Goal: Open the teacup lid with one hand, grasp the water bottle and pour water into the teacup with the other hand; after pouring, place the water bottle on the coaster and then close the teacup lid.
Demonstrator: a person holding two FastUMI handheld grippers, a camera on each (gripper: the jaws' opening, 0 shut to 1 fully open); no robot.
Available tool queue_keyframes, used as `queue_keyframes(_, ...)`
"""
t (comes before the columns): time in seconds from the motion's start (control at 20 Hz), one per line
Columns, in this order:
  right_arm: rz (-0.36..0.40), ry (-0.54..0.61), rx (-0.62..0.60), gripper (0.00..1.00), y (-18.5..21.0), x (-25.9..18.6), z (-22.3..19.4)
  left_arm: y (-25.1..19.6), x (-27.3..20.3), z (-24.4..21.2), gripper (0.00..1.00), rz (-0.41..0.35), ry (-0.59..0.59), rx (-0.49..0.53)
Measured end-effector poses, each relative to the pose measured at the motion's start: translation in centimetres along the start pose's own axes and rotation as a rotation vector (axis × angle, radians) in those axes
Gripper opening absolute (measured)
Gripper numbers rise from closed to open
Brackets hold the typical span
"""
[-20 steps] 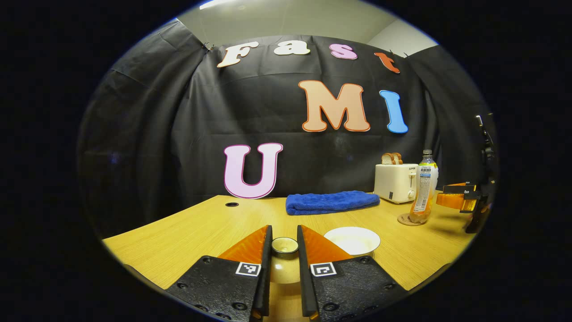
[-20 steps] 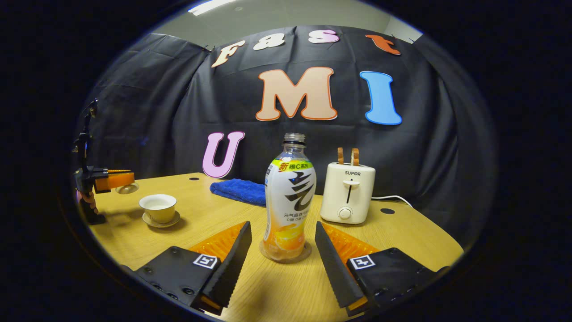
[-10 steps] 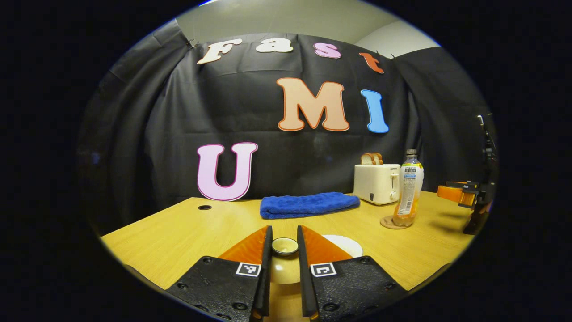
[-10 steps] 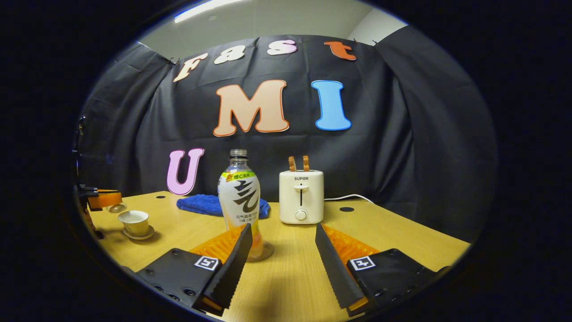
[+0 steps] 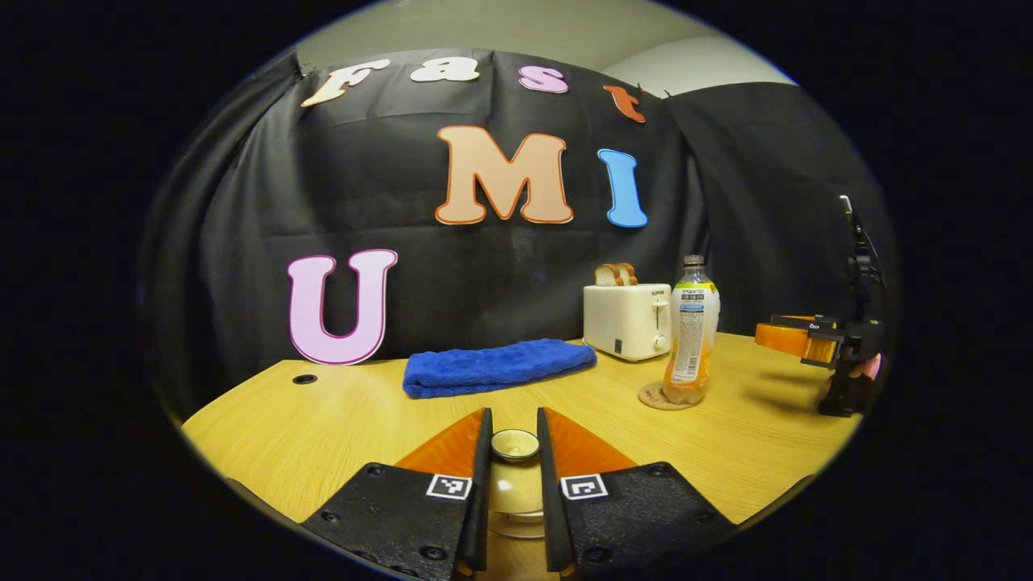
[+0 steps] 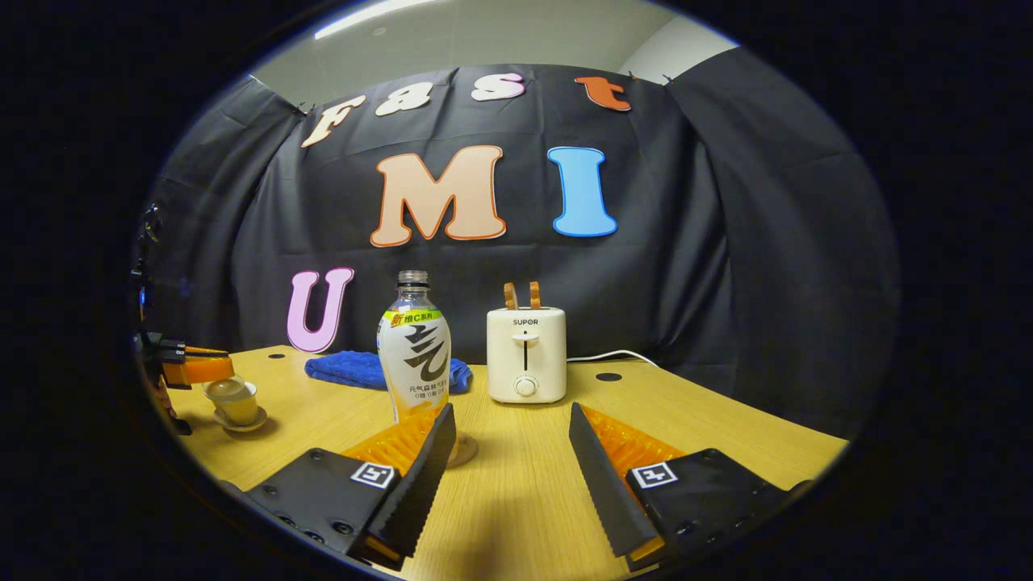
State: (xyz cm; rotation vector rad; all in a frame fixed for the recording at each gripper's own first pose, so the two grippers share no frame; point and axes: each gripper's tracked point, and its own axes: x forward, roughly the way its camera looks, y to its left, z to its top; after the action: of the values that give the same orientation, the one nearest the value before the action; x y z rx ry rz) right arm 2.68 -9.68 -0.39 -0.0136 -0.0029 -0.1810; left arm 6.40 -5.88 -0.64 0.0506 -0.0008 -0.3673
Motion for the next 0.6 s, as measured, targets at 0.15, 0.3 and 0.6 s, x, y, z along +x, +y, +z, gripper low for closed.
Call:
queue_keyframes(0.15,0.002,0.000,0.000,0.87,0.00,-0.03,-0.02,-0.65,0.33,-0.28,0.26,-0.033,0.025,0.015)
queue_keyframes(0.3,0.007,0.001,0.000,0.90,0.04,-0.13,0.10,-0.88,0.48,-0.44,0.25,-0.050,0.040,0.023)
queue_keyframes(0.6,0.012,0.002,0.001,0.90,0.08,-0.09,-0.01,-0.60,0.44,-0.72,0.29,-0.034,0.058,0.027)
